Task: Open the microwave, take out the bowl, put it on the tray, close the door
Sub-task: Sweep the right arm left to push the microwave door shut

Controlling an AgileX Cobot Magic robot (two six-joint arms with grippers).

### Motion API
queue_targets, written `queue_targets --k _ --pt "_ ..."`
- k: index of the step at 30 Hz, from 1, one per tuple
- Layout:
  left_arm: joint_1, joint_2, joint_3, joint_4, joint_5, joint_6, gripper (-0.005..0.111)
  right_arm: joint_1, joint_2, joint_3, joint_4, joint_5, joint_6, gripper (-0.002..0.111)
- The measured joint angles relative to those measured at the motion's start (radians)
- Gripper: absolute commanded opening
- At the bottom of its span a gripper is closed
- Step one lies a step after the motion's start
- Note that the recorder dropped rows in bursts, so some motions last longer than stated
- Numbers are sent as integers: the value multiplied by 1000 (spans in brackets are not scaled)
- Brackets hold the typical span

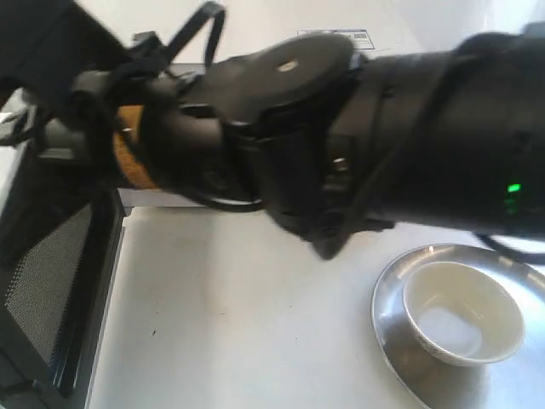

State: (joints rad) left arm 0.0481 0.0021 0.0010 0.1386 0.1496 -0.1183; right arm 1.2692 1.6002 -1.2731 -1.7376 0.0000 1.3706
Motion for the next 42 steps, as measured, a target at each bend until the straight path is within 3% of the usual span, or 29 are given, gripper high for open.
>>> queue_targets --k 6,15,25,29,33,36,42 --pt "0 0 0 0 0 0 0 111 114 -134 -7 156 -192 0" --pt "0 0 0 0 0 0 0 118 275 -342 -7 194 -208 0" --pt "0 0 0 -2 2 0 0 122 388 -379 -3 352 -346 0" --pt "0 0 0 -2 2 0 0 131 393 -362 -5 585 -508 0" --pt "0 0 0 -2 2 0 0 116 381 -349 101 857 -698 0" --pt "0 0 0 -2 2 0 0 78 363 -344 209 1002 -733 0" --pt "0 0 0 -2 2 0 0 76 263 -328 484 996 -798 0"
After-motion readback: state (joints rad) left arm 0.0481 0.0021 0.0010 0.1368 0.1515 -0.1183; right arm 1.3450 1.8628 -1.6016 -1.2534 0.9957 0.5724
